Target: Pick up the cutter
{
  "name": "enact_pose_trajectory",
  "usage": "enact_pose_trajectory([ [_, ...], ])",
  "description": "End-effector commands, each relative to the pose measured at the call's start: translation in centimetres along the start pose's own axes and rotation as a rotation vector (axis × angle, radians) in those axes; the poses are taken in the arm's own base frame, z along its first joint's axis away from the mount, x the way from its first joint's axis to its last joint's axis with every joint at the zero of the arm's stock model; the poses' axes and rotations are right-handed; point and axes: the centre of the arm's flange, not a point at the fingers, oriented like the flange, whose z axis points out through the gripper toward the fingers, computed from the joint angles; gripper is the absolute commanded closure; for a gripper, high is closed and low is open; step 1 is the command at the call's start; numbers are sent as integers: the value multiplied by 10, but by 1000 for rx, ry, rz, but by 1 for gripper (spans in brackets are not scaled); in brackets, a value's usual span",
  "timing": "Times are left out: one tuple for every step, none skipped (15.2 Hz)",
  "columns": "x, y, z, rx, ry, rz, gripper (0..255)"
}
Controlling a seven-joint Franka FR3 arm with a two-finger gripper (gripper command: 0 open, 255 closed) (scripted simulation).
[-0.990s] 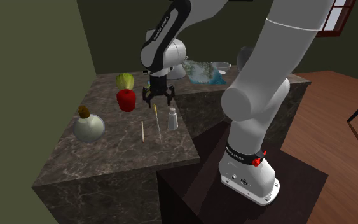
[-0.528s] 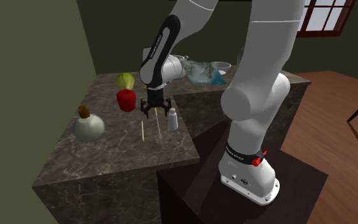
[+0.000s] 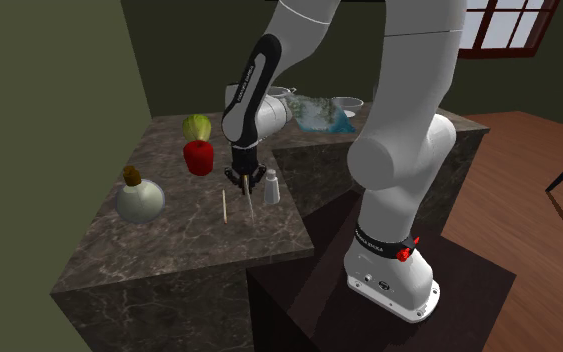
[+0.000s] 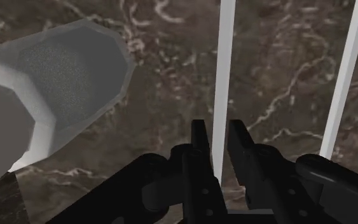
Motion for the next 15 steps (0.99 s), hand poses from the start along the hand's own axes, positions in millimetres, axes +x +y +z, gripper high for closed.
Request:
enact_pose_trajectory([
  [0, 0, 0, 0, 0, 0, 255],
  [0, 0, 0, 0, 0, 0, 255],
  [0, 0, 0, 0, 0, 0, 255],
  [0, 0, 0, 0, 0, 0, 255],
  [0, 0, 0, 0, 0, 0, 255],
  [0, 0, 0, 0, 0, 0, 255],
  [0, 0, 1, 0, 0, 0, 255],
  [0, 0, -4, 0, 0, 0, 255],
  [0, 0, -9, 0, 0, 0, 255],
  [0, 0, -15, 0, 0, 0, 255],
  [-1, 0, -20, 0, 0, 0, 255],
  [-1, 0, -25, 0, 0, 0, 255],
  [-1, 0, -30, 0, 0, 0, 255],
  [-1, 0, -36, 0, 0, 0, 255],
  [-1, 0, -41, 0, 0, 0, 255],
])
